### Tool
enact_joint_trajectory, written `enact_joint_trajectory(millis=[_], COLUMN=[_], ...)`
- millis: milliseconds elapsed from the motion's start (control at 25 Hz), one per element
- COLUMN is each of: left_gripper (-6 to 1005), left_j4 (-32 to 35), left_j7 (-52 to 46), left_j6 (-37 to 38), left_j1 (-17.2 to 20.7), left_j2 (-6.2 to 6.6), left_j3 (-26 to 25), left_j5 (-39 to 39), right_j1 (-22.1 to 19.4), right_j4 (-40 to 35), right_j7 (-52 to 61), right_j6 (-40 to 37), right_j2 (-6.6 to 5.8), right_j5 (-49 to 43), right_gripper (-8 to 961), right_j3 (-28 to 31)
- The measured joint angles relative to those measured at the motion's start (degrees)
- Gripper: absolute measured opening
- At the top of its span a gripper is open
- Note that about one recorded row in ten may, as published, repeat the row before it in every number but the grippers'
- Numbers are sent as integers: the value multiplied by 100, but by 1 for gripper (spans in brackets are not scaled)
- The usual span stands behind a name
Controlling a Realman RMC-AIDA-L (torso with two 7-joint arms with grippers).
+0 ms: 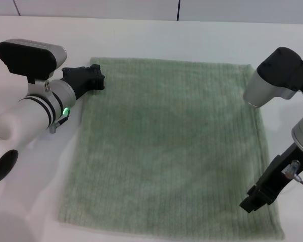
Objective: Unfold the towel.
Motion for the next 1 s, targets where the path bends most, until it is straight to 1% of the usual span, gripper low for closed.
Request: enact_joint_trajectory(millis=[160, 400, 640, 720, 840, 1000], left_gripper=[-1, -1, -1, -1, -1, -1], left_j4=[0, 8, 0, 0, -1, -1], left_j7=[5, 8, 138, 160, 164, 165], left_j6=[0, 0, 0, 0, 0, 3], left_j1=[0, -5, -4, -3, -2, 0], left_j2=[0, 0, 0, 0, 0, 0], left_j3=[-1, -9, -64, -75, -79, -86], left_j5=[0, 0, 0, 0, 0, -4], right_j1=[37, 27, -187, -370, -779, -1427], right_j4=[-34, -228, -827, -1108, -1483, -1586], right_j7=[-8, -8, -267, -450, -889, -1917], right_j6=[2, 191, 702, 1047, 1832, 3230], right_j2=[0, 0, 29, 34, 41, 47], right_j5=[13, 18, 246, 425, 739, 1578], right_gripper=[334, 334, 333, 333, 333, 333], right_j3=[0, 88, 342, 404, 423, 390])
